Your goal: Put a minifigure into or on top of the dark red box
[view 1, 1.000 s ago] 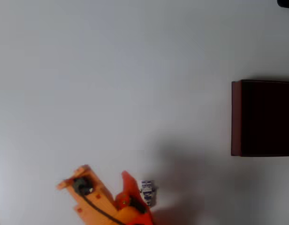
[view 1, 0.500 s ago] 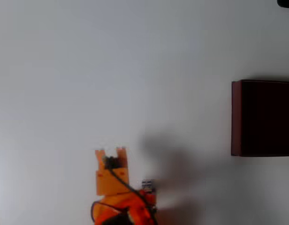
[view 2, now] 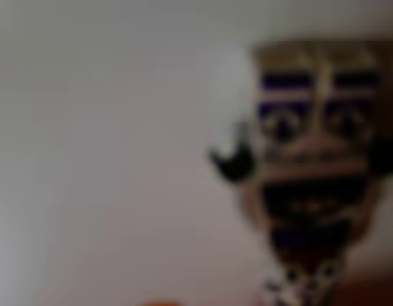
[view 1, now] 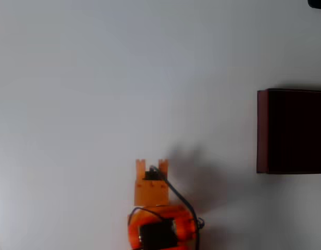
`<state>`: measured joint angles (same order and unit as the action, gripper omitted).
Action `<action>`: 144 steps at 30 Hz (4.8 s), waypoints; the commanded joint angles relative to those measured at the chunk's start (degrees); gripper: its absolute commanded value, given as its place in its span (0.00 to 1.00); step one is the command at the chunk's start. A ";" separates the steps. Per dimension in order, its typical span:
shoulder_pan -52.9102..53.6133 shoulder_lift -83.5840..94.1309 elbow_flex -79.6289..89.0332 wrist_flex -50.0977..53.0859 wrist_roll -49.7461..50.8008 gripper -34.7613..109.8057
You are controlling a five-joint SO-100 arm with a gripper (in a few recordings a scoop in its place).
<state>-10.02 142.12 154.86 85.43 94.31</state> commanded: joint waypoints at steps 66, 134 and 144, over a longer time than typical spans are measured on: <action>3.52 11.78 10.37 -17.67 -16.08 0.44; 20.57 -4.66 -31.64 2.81 -35.86 0.24; 45.09 -40.69 -63.81 3.52 -53.61 0.24</action>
<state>29.53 110.21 101.07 88.51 43.59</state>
